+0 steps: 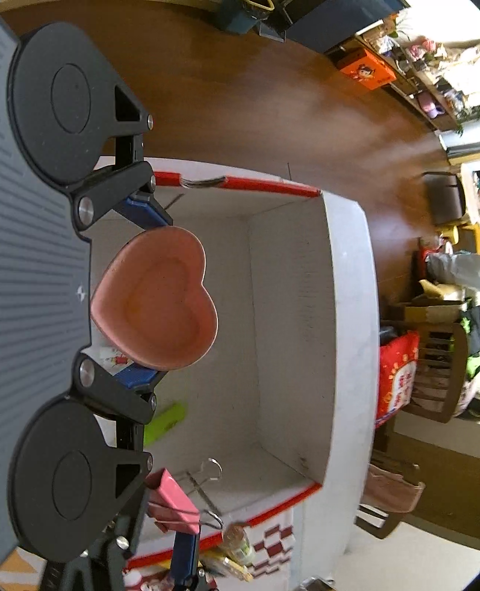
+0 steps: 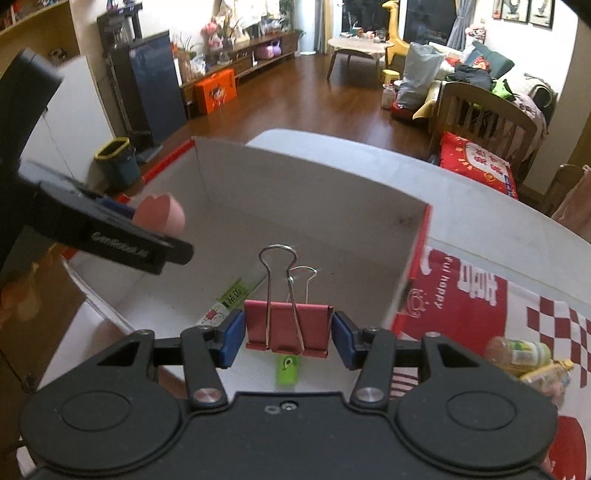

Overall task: Organize rigid objects
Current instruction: 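Carry the heart dish with the left tool into the red box while the right tool carries the clip there, then open the left tool to set the dish down while the right tool releases the clip in the box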

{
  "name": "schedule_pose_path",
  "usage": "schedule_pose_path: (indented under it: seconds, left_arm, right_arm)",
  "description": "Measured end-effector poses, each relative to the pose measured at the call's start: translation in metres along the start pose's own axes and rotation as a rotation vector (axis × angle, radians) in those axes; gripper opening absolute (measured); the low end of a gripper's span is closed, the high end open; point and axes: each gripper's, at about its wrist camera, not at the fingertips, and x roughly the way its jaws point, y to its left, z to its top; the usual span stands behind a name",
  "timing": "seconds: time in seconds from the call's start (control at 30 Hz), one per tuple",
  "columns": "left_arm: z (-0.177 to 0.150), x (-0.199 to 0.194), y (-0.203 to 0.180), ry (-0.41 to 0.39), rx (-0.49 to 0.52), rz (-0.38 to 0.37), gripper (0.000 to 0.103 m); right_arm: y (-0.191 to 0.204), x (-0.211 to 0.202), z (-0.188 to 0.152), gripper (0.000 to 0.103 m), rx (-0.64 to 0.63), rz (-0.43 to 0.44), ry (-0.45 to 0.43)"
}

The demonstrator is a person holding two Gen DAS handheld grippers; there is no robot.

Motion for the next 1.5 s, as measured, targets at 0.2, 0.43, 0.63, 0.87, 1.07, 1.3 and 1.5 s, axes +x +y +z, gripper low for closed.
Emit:
schedule_pose_path:
  seconds: [0.2, 0.43, 0.63, 0.87, 1.07, 1.3, 1.5]
  left_arm:
    - [0.012, 0.025, -0.008, 0.048, 0.062, 0.025, 0.074]
    - [0.021, 0.042, -0.025, 0.087, 0.142, 0.029, 0.074]
    - [0.025, 0.058, -0.034, 0.133, 0.166, 0.037, 0.074]
    - [0.030, 0.070, -0.031, 0.194, 0.147, 0.032, 0.075]
    - [0.033, 0.072, -0.025, 0.209, 0.117, 0.007, 0.075]
    - [0.033, 0.071, -0.017, 0.202, 0.100, 0.008, 0.076]
    - [0.030, 0.064, -0.017, 0.175, 0.067, -0.014, 0.076]
  right_arm:
    - [0.009, 0.027, 0.002, 0.050, -0.012, -0.002, 0.049]
    - [0.011, 0.044, 0.001, 0.050, -0.015, -0.017, 0.091]
    - [0.011, 0.049, 0.003, 0.050, -0.006, -0.015, 0.106]
    - [0.008, 0.056, 0.010, 0.051, -0.004, -0.024, 0.149]
    - [0.009, 0.061, 0.011, 0.051, -0.010, -0.022, 0.181]
    - [0.006, 0.062, 0.014, 0.052, -0.007, -0.008, 0.184]
    - [0.003, 0.051, 0.012, 0.061, 0.001, 0.016, 0.148]
